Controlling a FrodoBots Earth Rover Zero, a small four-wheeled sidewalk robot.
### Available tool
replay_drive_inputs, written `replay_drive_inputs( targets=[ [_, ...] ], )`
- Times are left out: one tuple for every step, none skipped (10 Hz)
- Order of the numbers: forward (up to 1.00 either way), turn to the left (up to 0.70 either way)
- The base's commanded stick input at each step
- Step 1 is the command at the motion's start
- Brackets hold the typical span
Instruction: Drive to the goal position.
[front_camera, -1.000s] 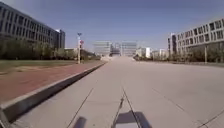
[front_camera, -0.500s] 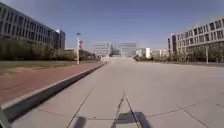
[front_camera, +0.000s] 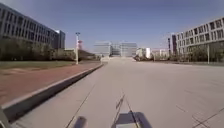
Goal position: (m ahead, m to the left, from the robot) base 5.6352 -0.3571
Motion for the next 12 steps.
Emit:
replay_drive_inputs(
  targets=[
    [0.70,0.00],
    [0.70,0.00],
    [0.70,0.00],
    [0.70,0.00],
    [0.70,0.00],
    [0.70,0.00],
    [0.70,0.00],
    [0.70,0.00],
    [0.70,0.00],
    [0.70,0.00],
    [0.70,0.00],
    [0.70,0.00]
  ],
)
